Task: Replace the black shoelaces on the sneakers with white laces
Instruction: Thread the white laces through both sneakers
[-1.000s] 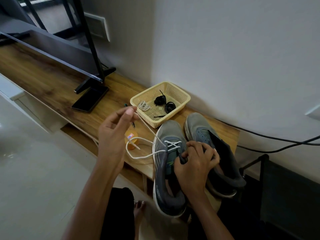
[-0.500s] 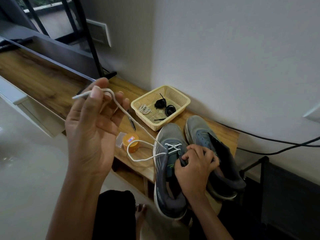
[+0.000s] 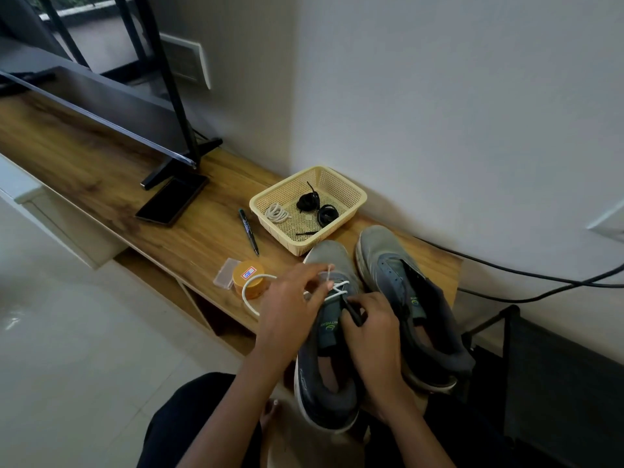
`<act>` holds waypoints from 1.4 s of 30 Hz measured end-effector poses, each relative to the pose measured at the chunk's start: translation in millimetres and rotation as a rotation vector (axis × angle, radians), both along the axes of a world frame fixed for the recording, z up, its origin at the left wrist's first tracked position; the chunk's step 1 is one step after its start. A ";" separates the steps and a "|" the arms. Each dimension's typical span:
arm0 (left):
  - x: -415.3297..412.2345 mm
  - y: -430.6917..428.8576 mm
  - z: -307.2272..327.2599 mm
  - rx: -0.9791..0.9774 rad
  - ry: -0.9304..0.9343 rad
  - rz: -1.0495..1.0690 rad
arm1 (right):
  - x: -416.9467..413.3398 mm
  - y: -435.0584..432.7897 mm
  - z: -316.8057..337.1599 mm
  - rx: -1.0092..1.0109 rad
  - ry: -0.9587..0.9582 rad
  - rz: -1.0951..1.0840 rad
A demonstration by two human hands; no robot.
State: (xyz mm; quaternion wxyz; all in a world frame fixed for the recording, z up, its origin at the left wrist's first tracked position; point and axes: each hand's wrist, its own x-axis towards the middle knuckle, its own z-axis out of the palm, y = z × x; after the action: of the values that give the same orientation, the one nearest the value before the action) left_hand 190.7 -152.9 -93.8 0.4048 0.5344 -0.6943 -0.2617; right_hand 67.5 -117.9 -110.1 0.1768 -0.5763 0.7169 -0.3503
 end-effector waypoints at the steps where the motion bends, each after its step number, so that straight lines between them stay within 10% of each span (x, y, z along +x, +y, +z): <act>1: -0.9 -0.5 -0.4 0.013 -0.001 -0.002 | 0.2 -0.7 -0.3 0.011 -0.021 -0.008; 17: -23.8 2.6 -10.6 -0.112 -0.542 0.140 | -9.3 -11.7 -5.7 0.136 -0.488 -0.136; 42: -32.4 0.7 -11.9 0.087 -0.459 0.081 | -14.6 -9.9 -1.3 0.077 -0.242 0.029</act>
State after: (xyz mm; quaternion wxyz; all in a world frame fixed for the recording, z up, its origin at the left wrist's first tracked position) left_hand 158.3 -152.2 -105.6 0.2233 0.6243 -0.7342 -0.1463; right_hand 52.9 -127.8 -111.4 0.2889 -0.5330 0.6948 -0.3870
